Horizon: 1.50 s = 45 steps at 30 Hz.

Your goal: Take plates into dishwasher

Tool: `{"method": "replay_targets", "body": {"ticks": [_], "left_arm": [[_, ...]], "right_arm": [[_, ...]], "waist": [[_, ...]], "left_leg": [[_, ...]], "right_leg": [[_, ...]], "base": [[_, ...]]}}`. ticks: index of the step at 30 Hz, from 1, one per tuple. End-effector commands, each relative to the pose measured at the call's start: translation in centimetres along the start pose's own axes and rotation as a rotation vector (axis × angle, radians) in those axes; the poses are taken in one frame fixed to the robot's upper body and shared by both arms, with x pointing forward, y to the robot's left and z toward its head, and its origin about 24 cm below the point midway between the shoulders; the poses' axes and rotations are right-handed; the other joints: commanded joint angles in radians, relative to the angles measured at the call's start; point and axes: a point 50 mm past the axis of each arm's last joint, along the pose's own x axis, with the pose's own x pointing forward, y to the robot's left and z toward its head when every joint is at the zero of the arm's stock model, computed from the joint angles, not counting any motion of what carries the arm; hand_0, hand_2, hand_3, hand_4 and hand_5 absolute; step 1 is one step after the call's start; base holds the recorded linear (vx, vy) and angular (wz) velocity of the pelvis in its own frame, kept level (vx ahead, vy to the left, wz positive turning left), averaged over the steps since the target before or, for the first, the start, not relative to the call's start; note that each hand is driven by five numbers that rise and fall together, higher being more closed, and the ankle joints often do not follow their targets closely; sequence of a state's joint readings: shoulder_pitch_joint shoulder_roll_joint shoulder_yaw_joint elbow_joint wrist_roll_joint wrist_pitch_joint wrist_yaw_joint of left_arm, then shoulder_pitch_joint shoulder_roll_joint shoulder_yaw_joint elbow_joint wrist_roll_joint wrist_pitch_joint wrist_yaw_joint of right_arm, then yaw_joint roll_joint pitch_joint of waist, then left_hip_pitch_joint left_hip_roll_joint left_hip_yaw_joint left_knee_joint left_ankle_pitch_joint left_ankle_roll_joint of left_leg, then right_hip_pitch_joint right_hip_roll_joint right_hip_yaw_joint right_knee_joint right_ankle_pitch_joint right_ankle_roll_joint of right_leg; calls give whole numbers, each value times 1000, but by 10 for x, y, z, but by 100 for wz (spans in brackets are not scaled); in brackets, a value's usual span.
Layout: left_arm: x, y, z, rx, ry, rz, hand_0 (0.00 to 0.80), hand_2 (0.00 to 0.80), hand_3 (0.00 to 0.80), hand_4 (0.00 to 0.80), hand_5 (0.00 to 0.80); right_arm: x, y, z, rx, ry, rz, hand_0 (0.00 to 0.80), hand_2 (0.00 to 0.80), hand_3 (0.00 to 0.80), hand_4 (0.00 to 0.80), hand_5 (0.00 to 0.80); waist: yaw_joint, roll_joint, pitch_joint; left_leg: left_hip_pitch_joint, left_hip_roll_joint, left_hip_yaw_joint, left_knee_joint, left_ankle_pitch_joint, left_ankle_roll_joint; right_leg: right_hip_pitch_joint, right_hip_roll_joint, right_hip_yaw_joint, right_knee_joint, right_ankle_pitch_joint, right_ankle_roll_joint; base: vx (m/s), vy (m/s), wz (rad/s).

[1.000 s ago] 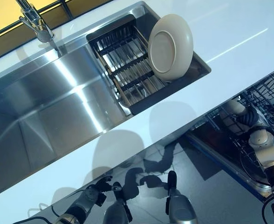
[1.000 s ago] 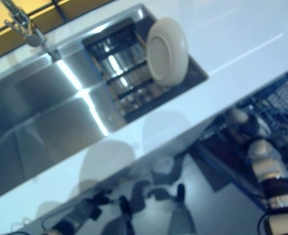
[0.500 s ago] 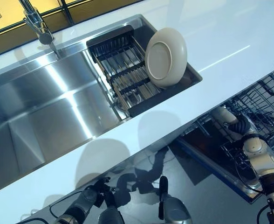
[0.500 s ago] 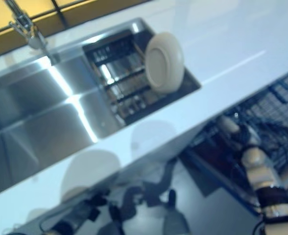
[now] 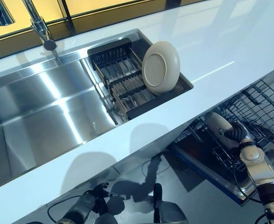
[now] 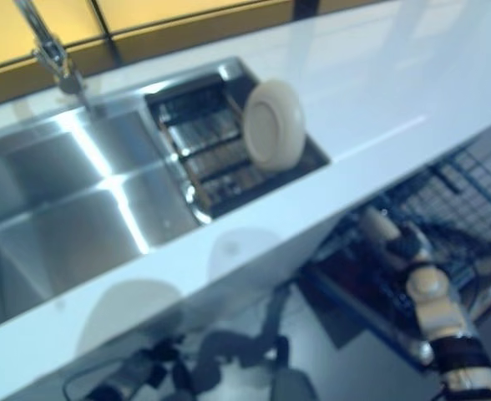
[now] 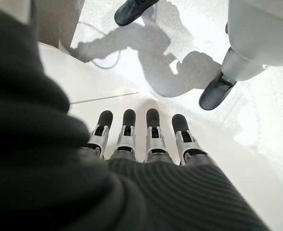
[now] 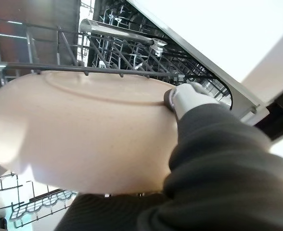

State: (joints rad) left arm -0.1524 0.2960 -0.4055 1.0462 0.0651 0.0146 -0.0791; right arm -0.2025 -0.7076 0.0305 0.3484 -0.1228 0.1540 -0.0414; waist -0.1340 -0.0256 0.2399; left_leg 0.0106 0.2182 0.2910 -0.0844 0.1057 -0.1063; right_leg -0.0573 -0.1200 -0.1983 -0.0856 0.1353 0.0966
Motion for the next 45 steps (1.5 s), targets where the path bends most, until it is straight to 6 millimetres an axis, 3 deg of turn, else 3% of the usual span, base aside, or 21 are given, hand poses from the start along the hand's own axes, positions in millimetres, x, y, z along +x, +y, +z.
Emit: {"method": "replay_targets", "body": {"ticks": [1, 2, 3, 11, 20, 36, 45], "left_arm": [[2, 16, 3, 3, 15, 50, 0, 0, 0, 0, 0], [2, 16, 2, 1, 17, 50, 0, 0, 0, 0, 0], [2, 15, 1, 0, 19, 50, 0, 0, 0, 0, 0], [2, 16, 1, -4, 26, 56, 0, 0, 0, 0, 0], [2, 21, 4, 14, 24, 63, 0, 0, 0, 0, 0], [4, 24, 17, 34, -5, 54, 0, 0, 0, 0, 0], [4, 21, 14, 40, 0, 44, 0, 0, 0, 0, 0]], "right_arm": [[-17, 61, 17, 179, -84, 281, 659, 659, 659, 659, 659], [-18, 63, 17, 179, -84, 288, 675, 675, 675, 675, 675], [-19, 64, 17, 175, -84, 293, 800, 800, 800, 800, 800], [-20, 70, 13, 187, -59, 316, 800, 800, 800, 800, 800], [-8, 67, 16, 183, -27, 265, 800, 800, 800, 800, 800], [15, 59, 18, 143, 46, 201, 800, 800, 800, 800, 800], [20, 63, 17, 154, 81, 165, 800, 800, 800, 800, 800]], "waist": [[-13, -30, 2], [-14, -31, 0], [-15, -32, -2], [-10, -37, 1], [13, -36, 13], [44, -13, 33], [54, 1, 34]], "left_leg": [[16, 13, 32, -3, 1, -21], [17, 13, 34, -3, 1, -21], [18, 14, 36, -3, 1, -22], [16, 19, 37, -3, 3, -23], [-9, 13, 17, -3, 9, -23], [-28, 0, -22, 0, 11, -19], [-29, -11, -40, 0, 7, -15]], "right_leg": [[-10, 10, 31, 27, -28, -10], [-8, 10, 32, 25, -28, -10], [-6, 10, 32, 24, -27, -9], [2, 14, 30, 10, -21, -7], [-12, 12, 20, 0, -11, -6], [-20, 0, 4, 28, -25, -12], [-19, -9, 2, 36, -30, -14]], "base": [[-7, 22, -3], [0, 0, 0], [0, 0, 0], [-1, 4, -3], [0, 0, 0], [3, 1, 2], [12, 12, 3]]}}
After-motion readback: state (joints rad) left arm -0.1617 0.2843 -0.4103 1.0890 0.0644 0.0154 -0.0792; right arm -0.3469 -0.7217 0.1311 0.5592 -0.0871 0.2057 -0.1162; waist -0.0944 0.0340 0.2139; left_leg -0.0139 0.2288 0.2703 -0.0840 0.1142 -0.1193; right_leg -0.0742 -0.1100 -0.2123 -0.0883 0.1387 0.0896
